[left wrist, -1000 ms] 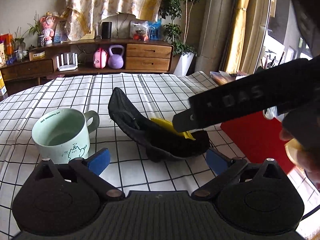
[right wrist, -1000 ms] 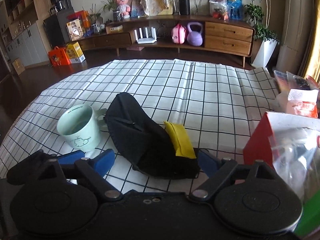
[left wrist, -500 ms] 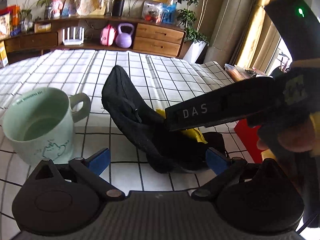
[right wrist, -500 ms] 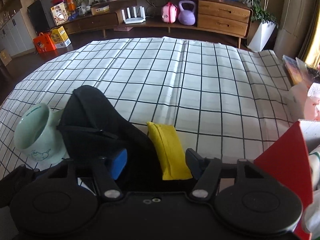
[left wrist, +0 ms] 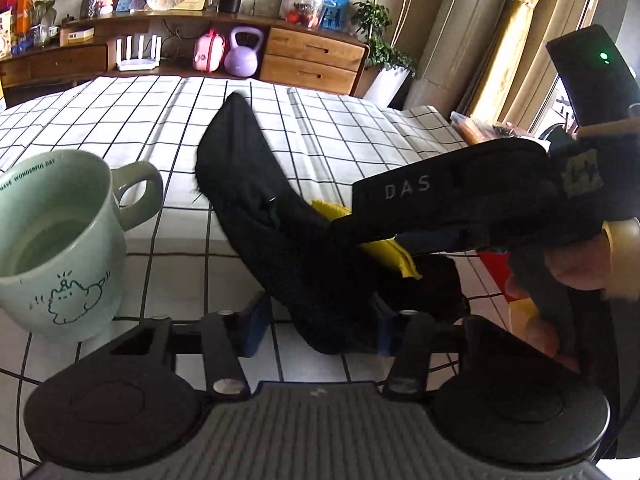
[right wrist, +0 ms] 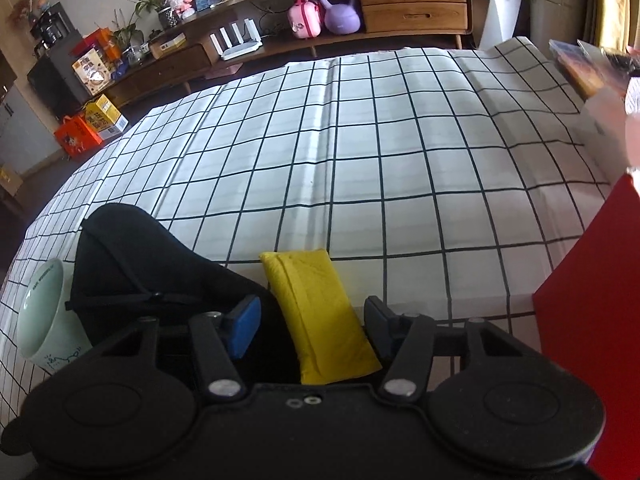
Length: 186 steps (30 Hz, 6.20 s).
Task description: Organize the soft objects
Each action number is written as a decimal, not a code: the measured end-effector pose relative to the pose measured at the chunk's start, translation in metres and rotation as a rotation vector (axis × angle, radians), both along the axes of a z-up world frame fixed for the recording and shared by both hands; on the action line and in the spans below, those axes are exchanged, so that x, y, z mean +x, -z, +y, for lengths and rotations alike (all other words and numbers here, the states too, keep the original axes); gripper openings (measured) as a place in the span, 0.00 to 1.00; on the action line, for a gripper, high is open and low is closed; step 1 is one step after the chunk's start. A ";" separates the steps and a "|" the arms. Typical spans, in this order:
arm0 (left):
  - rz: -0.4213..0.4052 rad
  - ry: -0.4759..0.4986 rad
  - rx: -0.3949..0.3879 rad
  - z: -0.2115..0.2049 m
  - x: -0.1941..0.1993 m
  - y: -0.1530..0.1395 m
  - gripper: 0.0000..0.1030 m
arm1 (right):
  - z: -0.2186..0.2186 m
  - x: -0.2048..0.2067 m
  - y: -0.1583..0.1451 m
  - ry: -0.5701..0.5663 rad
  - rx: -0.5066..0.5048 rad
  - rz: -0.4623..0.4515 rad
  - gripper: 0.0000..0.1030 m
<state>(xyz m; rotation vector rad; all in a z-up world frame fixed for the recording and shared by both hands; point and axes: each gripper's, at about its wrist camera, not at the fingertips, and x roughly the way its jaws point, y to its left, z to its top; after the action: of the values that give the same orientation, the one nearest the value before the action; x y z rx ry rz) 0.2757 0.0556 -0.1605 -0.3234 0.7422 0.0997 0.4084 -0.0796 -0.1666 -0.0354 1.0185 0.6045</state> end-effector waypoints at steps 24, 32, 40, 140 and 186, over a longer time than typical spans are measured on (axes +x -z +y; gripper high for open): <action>-0.033 0.021 0.077 0.001 -0.030 -0.010 0.07 | -0.030 -0.060 -0.026 0.076 0.021 -0.132 0.35; -0.060 0.048 0.108 -0.005 -0.060 -0.028 0.07 | -0.062 -0.102 -0.041 0.084 0.058 -0.137 0.35; -0.079 0.065 0.124 -0.015 -0.079 -0.051 0.07 | -0.091 -0.142 -0.058 0.096 0.109 -0.154 0.35; -0.126 0.447 0.153 -0.214 0.058 -0.130 0.06 | -0.278 -0.087 -0.100 0.375 0.008 -0.420 0.47; -0.181 0.492 0.106 -0.167 -0.110 -0.144 0.77 | -0.242 -0.248 -0.133 0.259 0.062 -0.535 0.95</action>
<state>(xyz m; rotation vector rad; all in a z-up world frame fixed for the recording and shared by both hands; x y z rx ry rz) 0.1656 -0.1116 -0.0161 -0.0407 0.6157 -0.3505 0.1605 -0.3217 -0.0340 -0.0092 0.4739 0.3581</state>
